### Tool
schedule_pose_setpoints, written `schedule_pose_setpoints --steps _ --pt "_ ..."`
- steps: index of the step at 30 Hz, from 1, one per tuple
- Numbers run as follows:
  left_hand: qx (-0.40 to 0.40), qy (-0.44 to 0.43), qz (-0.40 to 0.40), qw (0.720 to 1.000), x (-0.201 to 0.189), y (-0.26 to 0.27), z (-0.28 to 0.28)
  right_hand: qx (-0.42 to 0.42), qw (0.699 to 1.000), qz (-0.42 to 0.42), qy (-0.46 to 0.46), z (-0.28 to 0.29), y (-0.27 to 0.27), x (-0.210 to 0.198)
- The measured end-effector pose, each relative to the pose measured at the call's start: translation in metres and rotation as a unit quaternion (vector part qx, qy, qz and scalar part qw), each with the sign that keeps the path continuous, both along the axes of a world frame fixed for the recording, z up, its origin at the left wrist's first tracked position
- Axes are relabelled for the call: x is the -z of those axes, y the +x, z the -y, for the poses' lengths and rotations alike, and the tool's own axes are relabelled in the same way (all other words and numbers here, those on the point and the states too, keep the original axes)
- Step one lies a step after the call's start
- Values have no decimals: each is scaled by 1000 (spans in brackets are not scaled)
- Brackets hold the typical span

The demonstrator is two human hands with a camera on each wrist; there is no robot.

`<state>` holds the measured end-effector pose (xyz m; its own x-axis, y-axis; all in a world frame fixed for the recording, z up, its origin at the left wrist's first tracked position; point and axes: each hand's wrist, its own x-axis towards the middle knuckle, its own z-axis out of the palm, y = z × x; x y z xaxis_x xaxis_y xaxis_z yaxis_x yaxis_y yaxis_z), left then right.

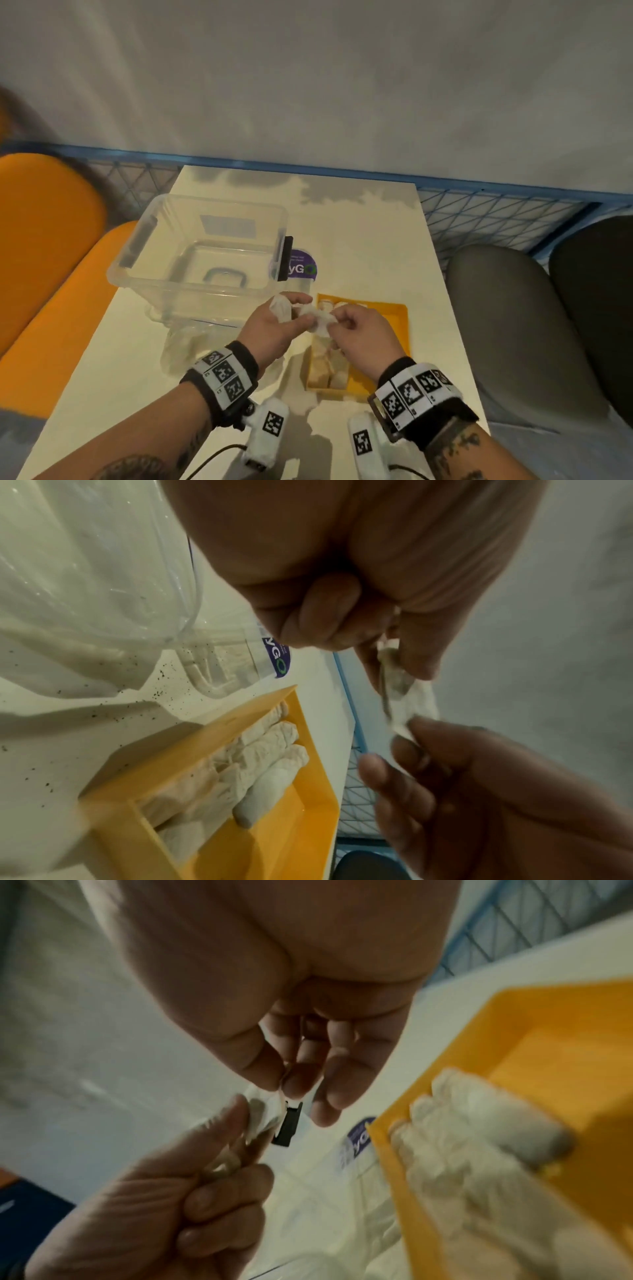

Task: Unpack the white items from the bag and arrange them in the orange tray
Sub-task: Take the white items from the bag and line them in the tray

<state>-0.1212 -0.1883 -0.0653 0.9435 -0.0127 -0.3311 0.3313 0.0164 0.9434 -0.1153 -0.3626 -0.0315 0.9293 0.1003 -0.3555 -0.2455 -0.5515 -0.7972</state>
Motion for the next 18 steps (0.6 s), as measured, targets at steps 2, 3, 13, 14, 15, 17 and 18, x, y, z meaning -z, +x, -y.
schedule_pose_setpoints --steps 2,3,13,14,15,17,18 --pt "36 42 -1 998 3 4 5 -21 998 47 -42 11 0 -6" --pt "57 68 3 996 4 5 7 -21 996 72 -52 15 1 -8" --pt "184 226 33 956 14 18 26 -49 987 109 -104 30 11 -19" --pt "187 231 30 954 17 18 26 -43 988 108 -107 32 12 -18" --pt "187 230 26 955 19 18 25 -45 986 109 -116 35 15 -17" --pt "178 225 10 958 25 17 20 -56 983 104 -139 43 20 -10" --pt "171 228 3 959 28 17 16 -62 982 92 -152 46 23 -7"
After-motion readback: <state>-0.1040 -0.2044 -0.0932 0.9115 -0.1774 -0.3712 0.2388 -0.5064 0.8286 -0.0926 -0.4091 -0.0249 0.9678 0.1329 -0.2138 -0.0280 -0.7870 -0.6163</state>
